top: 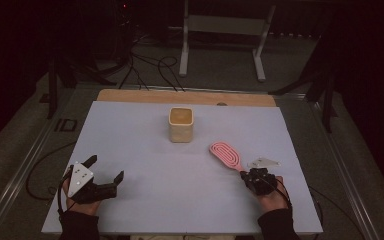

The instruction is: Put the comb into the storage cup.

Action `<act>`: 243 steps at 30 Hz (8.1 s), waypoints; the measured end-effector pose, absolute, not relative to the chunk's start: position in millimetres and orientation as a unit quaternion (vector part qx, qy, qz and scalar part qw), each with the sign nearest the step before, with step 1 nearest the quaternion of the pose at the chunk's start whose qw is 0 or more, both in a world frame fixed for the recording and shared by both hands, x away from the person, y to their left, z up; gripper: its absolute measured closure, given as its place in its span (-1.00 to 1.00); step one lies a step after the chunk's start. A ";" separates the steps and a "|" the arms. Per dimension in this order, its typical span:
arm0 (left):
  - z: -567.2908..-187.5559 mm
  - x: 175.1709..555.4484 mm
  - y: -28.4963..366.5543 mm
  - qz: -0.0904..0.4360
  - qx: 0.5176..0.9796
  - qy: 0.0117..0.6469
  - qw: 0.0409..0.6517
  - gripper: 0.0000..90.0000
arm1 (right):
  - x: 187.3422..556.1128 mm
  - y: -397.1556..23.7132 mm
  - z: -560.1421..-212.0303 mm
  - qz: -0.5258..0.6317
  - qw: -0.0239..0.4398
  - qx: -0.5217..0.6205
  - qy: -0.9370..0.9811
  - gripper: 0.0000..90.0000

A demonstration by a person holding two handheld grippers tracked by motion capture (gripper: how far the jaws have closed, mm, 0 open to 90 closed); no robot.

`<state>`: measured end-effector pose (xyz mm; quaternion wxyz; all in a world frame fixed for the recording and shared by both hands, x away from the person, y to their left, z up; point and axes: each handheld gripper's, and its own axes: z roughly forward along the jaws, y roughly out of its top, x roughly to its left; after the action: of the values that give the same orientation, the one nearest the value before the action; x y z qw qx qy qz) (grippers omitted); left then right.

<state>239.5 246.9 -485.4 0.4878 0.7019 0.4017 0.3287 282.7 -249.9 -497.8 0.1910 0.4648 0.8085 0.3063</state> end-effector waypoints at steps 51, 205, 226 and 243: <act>-485.8 242.4 244.0 0.299 0.704 0.390 0.512 -1.00 | 252.9 -306.4 -466.5 0.529 0.277 0.421 0.683 -0.80; -494.5 248.5 231.9 0.293 0.732 0.386 0.480 -1.00 | 349.2 -226.7 -478.1 0.211 0.077 0.391 0.893 0.60; -484.6 258.3 200.7 0.228 0.725 0.405 0.508 -1.00 | 328.1 -224.8 -464.0 0.362 0.120 0.385 0.841 0.60; -444.2 305.7 76.5 0.153 0.739 0.372 0.540 -1.00 | 305.5 -200.4 -465.7 0.411 0.201 0.358 0.814 0.60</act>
<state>305.7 76.5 -444.2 0.5402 0.7391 0.3722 0.1529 305.5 -200.4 -465.7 0.2011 0.3575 0.8139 0.4115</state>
